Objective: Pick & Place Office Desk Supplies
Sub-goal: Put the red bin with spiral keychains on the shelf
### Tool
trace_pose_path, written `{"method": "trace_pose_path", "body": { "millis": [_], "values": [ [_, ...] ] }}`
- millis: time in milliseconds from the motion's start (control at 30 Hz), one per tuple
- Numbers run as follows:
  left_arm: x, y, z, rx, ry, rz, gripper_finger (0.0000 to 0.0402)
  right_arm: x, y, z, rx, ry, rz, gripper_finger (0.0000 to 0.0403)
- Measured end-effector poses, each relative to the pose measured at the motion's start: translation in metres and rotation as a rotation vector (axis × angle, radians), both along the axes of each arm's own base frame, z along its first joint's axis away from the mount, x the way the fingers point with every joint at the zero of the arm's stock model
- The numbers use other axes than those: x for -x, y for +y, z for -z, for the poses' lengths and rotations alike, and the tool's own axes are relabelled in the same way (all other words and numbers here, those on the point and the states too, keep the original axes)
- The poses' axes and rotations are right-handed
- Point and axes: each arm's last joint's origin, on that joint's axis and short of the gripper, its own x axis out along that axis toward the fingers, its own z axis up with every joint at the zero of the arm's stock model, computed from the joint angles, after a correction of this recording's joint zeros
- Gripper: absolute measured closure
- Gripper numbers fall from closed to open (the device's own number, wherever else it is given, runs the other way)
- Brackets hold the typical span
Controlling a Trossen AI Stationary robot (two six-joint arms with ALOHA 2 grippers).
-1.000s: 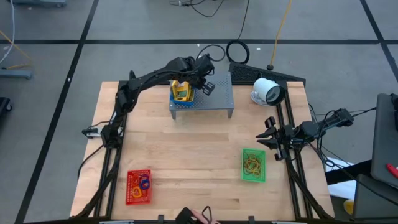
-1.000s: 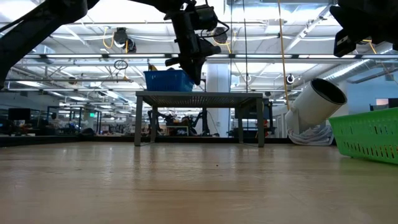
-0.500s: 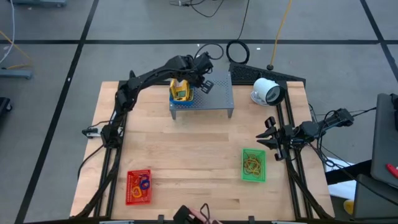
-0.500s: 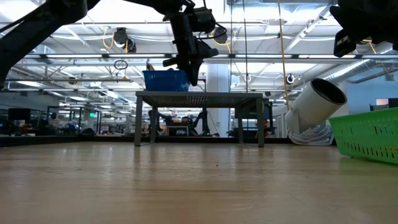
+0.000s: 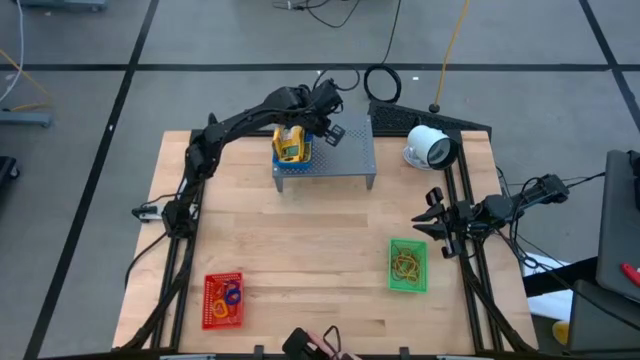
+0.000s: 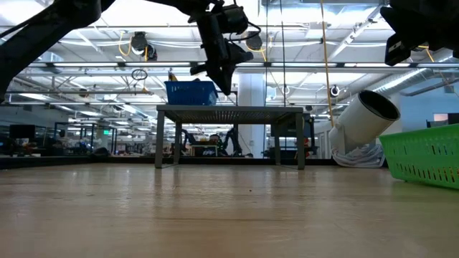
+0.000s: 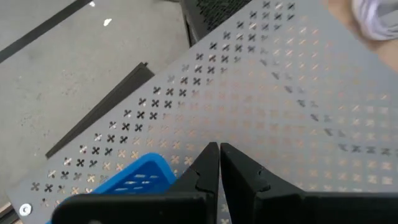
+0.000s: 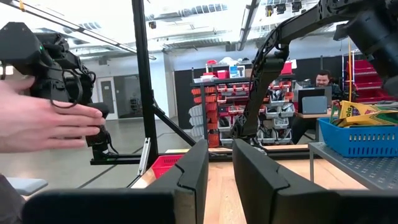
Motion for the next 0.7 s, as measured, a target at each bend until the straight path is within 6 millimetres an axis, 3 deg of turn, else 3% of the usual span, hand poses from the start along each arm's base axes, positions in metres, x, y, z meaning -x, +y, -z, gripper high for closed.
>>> {"method": "trace_pose_path", "body": {
  "millis": [300, 700],
  "values": [
    [-0.001, -0.008, -0.028, 0.066, -0.133, 0.159, 0.0376, 0.0, 0.0, 0.0, 0.0, 0.0, 0.0, 0.0339],
    [0.031, -0.062, -0.091, 0.05, -0.221, 0.405, 0.0376, 0.0, 0.0, 0.0, 0.0, 0.0, 0.0, 0.0339]
  ]
}}
